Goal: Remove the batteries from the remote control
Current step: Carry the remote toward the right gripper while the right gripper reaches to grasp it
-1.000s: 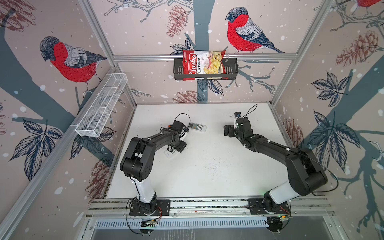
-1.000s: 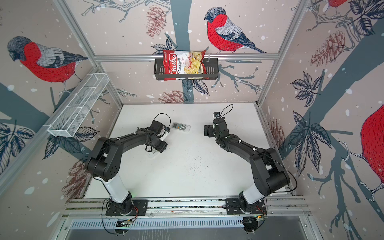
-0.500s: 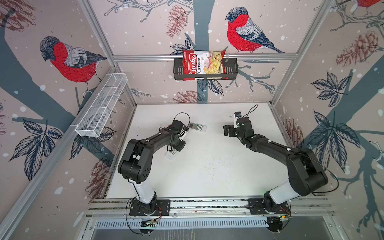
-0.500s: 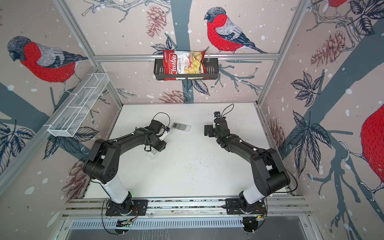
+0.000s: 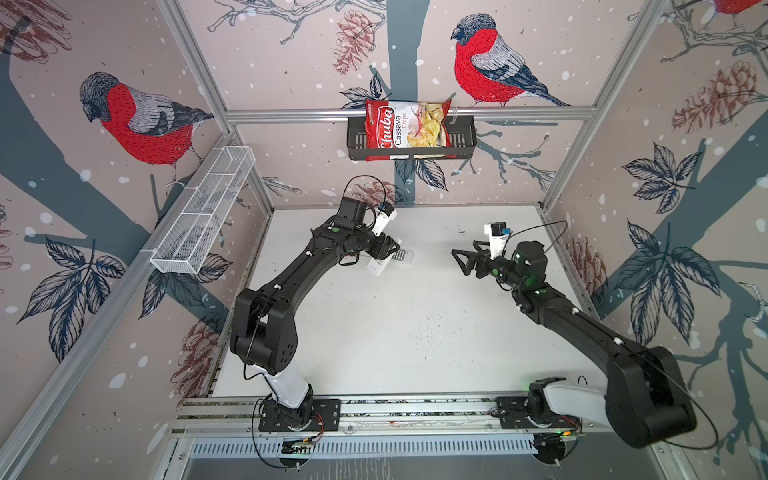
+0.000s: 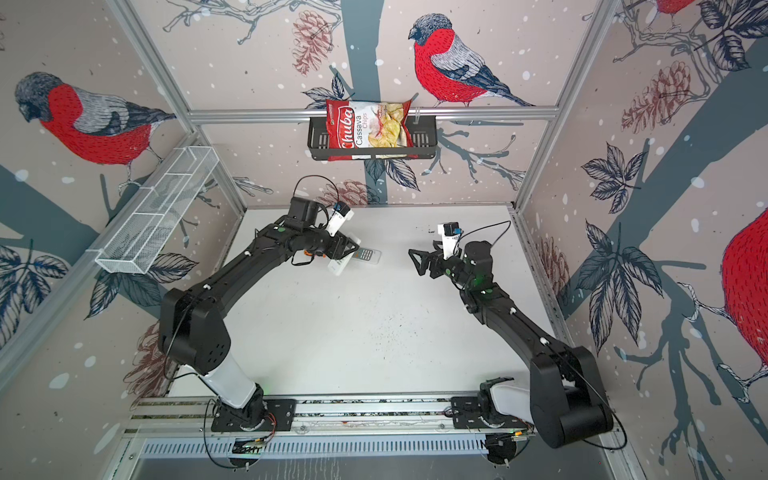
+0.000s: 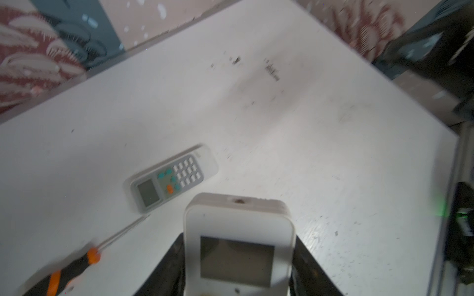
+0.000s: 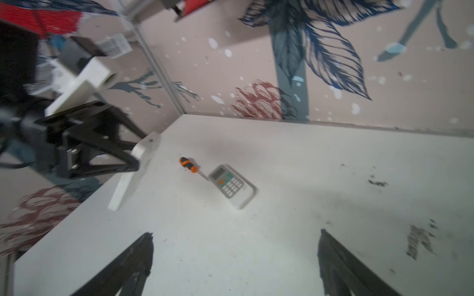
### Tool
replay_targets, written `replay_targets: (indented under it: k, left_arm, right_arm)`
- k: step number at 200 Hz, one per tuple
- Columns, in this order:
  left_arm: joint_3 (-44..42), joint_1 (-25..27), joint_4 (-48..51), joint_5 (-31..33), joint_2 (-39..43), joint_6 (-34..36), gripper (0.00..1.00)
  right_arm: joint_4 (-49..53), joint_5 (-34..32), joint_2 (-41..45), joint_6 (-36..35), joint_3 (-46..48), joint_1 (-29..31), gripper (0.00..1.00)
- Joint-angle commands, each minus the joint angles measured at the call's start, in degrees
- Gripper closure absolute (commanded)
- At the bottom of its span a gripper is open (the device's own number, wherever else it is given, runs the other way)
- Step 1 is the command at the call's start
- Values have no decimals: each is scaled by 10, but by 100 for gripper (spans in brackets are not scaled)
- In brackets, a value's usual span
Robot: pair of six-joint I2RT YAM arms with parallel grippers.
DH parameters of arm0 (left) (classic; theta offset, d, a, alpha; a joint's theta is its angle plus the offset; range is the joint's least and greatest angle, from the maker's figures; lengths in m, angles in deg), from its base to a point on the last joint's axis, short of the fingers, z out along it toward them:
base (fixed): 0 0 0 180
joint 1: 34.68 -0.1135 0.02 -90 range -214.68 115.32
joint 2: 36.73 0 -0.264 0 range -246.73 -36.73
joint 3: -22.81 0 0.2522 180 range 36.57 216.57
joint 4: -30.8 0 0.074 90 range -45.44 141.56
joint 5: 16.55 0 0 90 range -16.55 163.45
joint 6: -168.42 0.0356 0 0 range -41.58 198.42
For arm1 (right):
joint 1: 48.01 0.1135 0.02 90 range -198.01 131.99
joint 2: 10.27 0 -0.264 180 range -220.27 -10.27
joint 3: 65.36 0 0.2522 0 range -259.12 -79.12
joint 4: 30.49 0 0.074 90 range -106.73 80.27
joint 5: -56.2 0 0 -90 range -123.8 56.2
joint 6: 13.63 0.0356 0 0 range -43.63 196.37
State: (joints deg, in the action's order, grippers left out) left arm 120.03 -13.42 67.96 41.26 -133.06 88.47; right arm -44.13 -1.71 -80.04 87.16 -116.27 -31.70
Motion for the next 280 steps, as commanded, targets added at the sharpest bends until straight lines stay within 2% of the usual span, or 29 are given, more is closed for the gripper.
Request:
replay_targets:
  k: [1, 19, 46, 65, 83, 103, 125, 152, 211, 242, 280]
  left_arm:
    - [-2, 1, -116, -146, 15, -46, 64]
    - [-19, 9, -186, -207, 22, -71, 64]
    - [-35, 18, -305, -283, 20, -136, 64]
    - [-60, 21, -416, -314, 22, -202, 63]
    - [-69, 26, -463, -329, 24, -222, 63]
    - [-80, 31, -538, -343, 19, -268, 63]
    - [-99, 34, -672, -359, 4, -354, 63]
    - [-106, 34, -797, -380, -18, -451, 63]
    - [-102, 34, -863, -387, -35, -497, 64]
    - [-100, 34, -863, -384, -41, -494, 64]
    - [-98, 37, -880, -382, -53, -505, 64]
  right_arm:
    - [-71, 115, 17, 3, 4, -2, 1]
    - [-69, 180, 22, -14, -5, 3, 1]
    - [-88, 218, 25, -6, -13, 10, 1]
    - [-94, 220, 16, -6, -27, 22, 1]
    - [-89, 239, -10, 0, -55, 30, 1]
    - [-72, 232, -44, -6, -91, 47, 1]
    - [-55, 204, -64, -19, -121, 69, 1]
    - [-62, 210, -90, -4, -152, 71, 1]
    - [-65, 216, -132, 7, -190, 89, 1]
    - [-77, 219, -141, 18, -201, 90, 0]
    - [-71, 235, -152, 24, -214, 89, 10]
